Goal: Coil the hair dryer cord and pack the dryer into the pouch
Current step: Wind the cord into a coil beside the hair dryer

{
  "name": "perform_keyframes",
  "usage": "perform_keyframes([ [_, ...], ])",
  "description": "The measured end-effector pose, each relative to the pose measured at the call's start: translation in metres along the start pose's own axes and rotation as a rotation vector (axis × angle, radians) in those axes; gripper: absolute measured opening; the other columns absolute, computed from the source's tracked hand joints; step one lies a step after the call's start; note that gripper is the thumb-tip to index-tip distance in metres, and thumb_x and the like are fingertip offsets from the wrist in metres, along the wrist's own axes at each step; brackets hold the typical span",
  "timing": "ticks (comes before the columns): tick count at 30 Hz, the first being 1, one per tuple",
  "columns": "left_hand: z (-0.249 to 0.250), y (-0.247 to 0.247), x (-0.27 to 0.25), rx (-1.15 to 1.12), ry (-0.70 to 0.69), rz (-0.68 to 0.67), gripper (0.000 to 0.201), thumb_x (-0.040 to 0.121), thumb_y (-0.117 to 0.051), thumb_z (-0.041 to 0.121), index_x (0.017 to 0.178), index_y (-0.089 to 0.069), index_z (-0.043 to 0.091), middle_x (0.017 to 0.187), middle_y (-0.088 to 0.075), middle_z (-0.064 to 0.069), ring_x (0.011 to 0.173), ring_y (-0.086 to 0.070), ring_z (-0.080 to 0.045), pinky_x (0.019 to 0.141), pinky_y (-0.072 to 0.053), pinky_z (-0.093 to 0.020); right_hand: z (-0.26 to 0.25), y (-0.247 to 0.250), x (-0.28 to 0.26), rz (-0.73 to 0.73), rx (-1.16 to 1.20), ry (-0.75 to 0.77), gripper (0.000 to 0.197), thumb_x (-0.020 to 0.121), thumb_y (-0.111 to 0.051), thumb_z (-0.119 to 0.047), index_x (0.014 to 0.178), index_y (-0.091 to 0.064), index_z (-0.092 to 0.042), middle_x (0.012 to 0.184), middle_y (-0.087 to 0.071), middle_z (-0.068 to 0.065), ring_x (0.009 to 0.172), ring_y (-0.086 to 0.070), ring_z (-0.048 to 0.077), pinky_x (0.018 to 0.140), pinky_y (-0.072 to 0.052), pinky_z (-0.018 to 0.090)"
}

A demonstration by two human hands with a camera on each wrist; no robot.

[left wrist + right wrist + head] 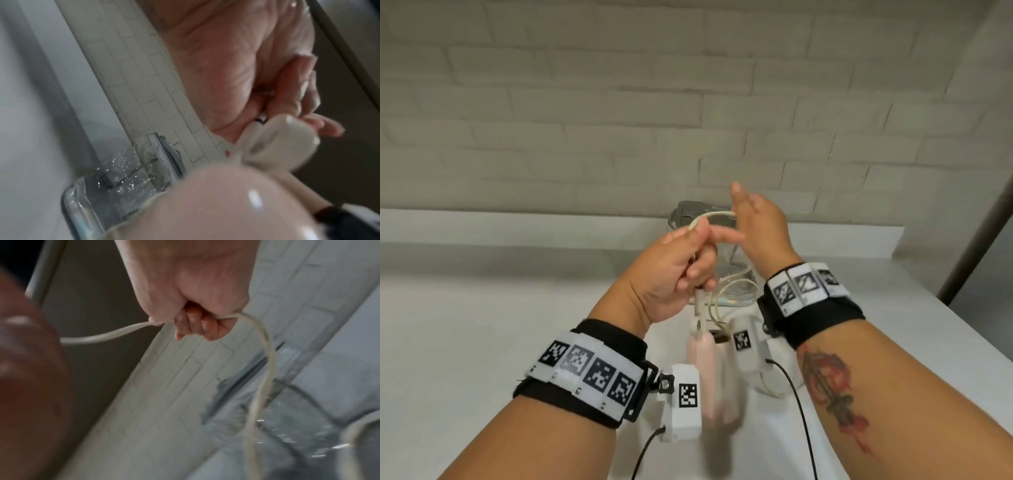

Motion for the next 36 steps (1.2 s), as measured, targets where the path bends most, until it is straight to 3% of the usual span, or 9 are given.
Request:
perform_keyframes([
  [4, 0.015, 0.017, 0.007, -0.082, -0.136, 0.108, 0.057, 0.089, -0.053, 0.019, 0.144, -0.040, 0.021, 0.065, -0.060, 0.004, 0.049, -0.051, -0.004, 0.068, -0.060, -0.028, 0.020, -0.020, -0.030, -0.235, -0.052, 0.051, 0.045, 0.097, -0.039, -0.049, 0.073, -0.059, -0.016, 0.065, -0.056, -0.003, 0.062, -0.052, 0.017, 0.065, -0.042, 0.033],
  [11, 0.027, 0.062, 0.008, 0.160, -0.264, 0.343, 0.067, 0.101, -0.040, 0.009, 0.154, -0.004, 0.028, 0.136, -0.056, 0.001, 0.128, -0.055, -0.019, 0.108, -0.043, -0.032, 0.013, -0.036, -0.090, -0.611, -0.270, 0.208, 0.024, 0.095, -0.051, -0.035, 0.074, -0.058, -0.023, 0.057, -0.048, -0.010, 0.054, -0.044, 0.001, 0.057, -0.039, 0.025],
  [15, 0.014, 0.055, 0.006, 0.415, -0.161, 0.331, 0.066, 0.103, -0.035, 0.024, 0.151, 0.008, 0.038, 0.133, -0.061, 0.008, 0.120, -0.061, -0.012, 0.114, -0.033, -0.037, -0.032, -0.019, -0.107, -0.678, -0.329, 0.320, 0.011, 0.086, -0.055, -0.020, 0.081, -0.064, -0.017, 0.058, -0.056, -0.006, 0.051, -0.047, 0.002, 0.051, -0.040, 0.023],
  [19, 0.013, 0.036, -0.001, 0.636, -0.045, 0.323, 0.051, 0.102, -0.034, 0.035, 0.149, -0.017, 0.043, 0.092, -0.070, 0.018, 0.073, -0.065, 0.012, 0.073, -0.043, -0.003, -0.077, 0.000, -0.100, -0.651, -0.232, 0.422, 0.022, 0.090, -0.058, -0.024, 0.068, -0.060, -0.027, 0.056, -0.055, -0.019, 0.063, -0.058, 0.001, 0.058, -0.044, 0.028],
  [22, 0.022, 0.013, -0.005, 0.692, -0.015, 0.239, 0.052, 0.094, -0.022, 0.059, 0.108, -0.068, 0.039, 0.048, -0.061, 0.005, 0.051, -0.055, -0.025, 0.070, -0.053, -0.033, -0.086, 0.015, -0.080, -0.581, -0.065, 0.426, 0.013, 0.092, -0.059, -0.017, 0.081, -0.066, -0.018, 0.063, -0.062, -0.013, 0.062, -0.056, 0.000, 0.063, -0.041, 0.016],
  [24, 0.013, 0.003, -0.006, 0.679, 0.059, 0.102, 0.073, 0.084, -0.016, 0.073, 0.067, -0.072, 0.030, 0.037, -0.053, 0.001, 0.053, -0.046, -0.038, 0.081, -0.049, -0.055, -0.082, 0.021, -0.065, -0.503, 0.011, 0.401, 0.009, 0.091, -0.062, -0.014, 0.084, -0.066, -0.012, 0.069, -0.066, -0.013, 0.064, -0.057, -0.003, 0.065, -0.042, 0.015],
  [28, 0.005, 0.005, -0.002, 0.605, 0.106, 0.037, 0.039, 0.091, -0.049, 0.039, 0.089, -0.073, 0.008, 0.037, -0.048, 0.004, 0.038, -0.043, -0.009, 0.073, -0.046, -0.047, -0.071, 0.018, -0.046, -0.391, 0.041, 0.431, 0.009, 0.086, -0.068, -0.017, 0.082, -0.064, -0.011, 0.070, -0.056, -0.008, 0.064, -0.049, 0.001, 0.061, -0.039, 0.016],
  [32, 0.001, 0.013, -0.005, 0.472, 0.082, 0.044, 0.050, 0.096, -0.036, 0.042, 0.091, -0.075, 0.011, 0.045, -0.057, -0.005, 0.032, -0.040, -0.011, 0.079, -0.041, -0.070, -0.031, 0.000, -0.034, -0.378, 0.075, 0.305, 0.012, 0.093, -0.059, -0.024, 0.088, -0.067, -0.016, 0.074, -0.060, -0.004, 0.068, -0.051, 0.004, 0.067, -0.043, 0.024],
  [36, 0.005, 0.020, -0.001, 0.346, -0.024, 0.142, 0.042, 0.101, -0.027, 0.041, 0.125, -0.061, 0.031, 0.085, -0.077, -0.011, 0.076, -0.073, -0.022, 0.091, -0.048, -0.046, 0.021, -0.038, -0.042, -0.558, -0.126, 0.093, 0.019, 0.094, -0.050, -0.010, 0.097, -0.066, -0.021, 0.087, -0.067, 0.010, 0.079, -0.062, 0.026, 0.075, -0.048, 0.037],
])
Point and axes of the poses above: each hand's wrist, its own x-axis towards the middle knuckle, its own y-axis out of the back of the hand, z = x × y, the point moved 8 cm from there along x, towards the middle knuckle
